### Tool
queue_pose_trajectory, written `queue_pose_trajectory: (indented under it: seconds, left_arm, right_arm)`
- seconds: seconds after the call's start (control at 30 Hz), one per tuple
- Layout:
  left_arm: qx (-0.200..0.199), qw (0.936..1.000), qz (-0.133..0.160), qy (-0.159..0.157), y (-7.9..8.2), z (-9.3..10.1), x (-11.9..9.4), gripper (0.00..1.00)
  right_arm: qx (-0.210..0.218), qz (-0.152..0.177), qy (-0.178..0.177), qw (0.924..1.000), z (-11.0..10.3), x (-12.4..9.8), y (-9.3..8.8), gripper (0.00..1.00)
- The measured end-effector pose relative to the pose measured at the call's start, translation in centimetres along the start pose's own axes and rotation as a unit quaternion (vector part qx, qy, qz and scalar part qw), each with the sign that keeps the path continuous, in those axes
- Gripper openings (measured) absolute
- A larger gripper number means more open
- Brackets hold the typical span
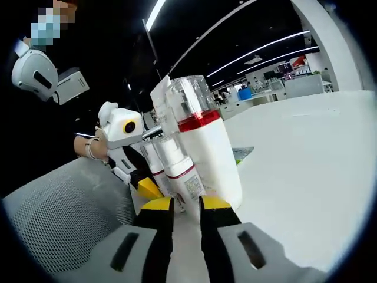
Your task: Arrange the skincare products in the storage area until every visible bottle or jar stands upright without overlapping.
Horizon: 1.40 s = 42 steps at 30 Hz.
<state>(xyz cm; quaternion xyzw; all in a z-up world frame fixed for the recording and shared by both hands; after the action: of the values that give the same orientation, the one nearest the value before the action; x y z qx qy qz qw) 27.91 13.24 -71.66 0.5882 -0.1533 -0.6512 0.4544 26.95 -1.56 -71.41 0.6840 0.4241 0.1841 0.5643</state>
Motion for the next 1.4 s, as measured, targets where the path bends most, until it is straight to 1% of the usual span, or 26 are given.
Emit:
queue_pose_trajectory:
  seconds: [0.1,0.27,0.37,0.6,0.73,1.0,1.1,1.23,1.33,1.4]
  left_arm:
    - [-0.004,1.0,0.002,0.001,0.12,-0.01,0.17,0.03]
    - [-0.007,1.0,0.003,0.002,0.24,-0.08,0.3,0.02]
    - [-0.011,0.9999,0.004,-0.001,0.24,-0.02,0.37,0.02]
    - [-0.012,0.9999,0.004,-0.004,0.35,0.11,0.57,0.01]
    - [-0.028,0.9995,0.013,-0.008,0.51,0.08,0.75,0.01]
    - [-0.029,0.9995,0.01,-0.002,0.47,-0.16,0.89,0.0]
    - [-0.028,0.9995,0.012,-0.005,0.49,-0.08,0.96,0.01]
    - [-0.016,0.9998,0.002,-0.007,0.21,0.03,0.85,0.02]
    - [-0.016,0.9998,-0.002,-0.007,0.07,-0.07,0.57,0.03]
    - [-0.015,0.9998,-0.011,-0.007,-0.21,-0.32,0.35,0.03]
  right_arm:
    - [0.001,0.001,-0.001,1.0,0.06,0.01,0.02,0.16]
    - [-0.002,-0.003,0.003,1.0,0.0,0.09,0.11,0.16]
    - [-0.002,-0.001,-0.006,1.0,0.26,0.13,0.11,0.15]
    - [-0.002,-0.004,-0.006,1.0,0.2,0.1,-0.02,0.13]
    - [0.001,-0.004,-0.014,0.9999,0.39,-0.07,-0.25,0.13]
    - [0.004,-0.004,-0.019,0.9998,0.52,-0.18,-0.25,0.12]
    - [0.0,-0.007,-0.02,0.9998,0.57,-0.16,-0.3,0.13]
    - [0.001,-0.007,-0.021,0.9998,0.48,-0.32,-0.18,0.13]
    - [-0.001,-0.008,-0.021,0.9997,0.25,-0.63,0.04,0.14]
    - [0.001,-0.007,-0.021,0.9998,0.21,-0.84,0.11,0.14]
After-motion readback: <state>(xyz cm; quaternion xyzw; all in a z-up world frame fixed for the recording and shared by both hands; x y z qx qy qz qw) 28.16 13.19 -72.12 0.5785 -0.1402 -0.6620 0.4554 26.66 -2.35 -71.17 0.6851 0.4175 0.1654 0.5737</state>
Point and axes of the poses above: the point that each gripper's makers call its tool centre point, and the gripper's own axes: x roughly forward along the fingers, z roughly to its right, y roughly out of its top, the point moved 6 cm from there along -x, roughly backward along the fingers, and after that the axes turned 8 degrees about -y, right-handed, at the moved point
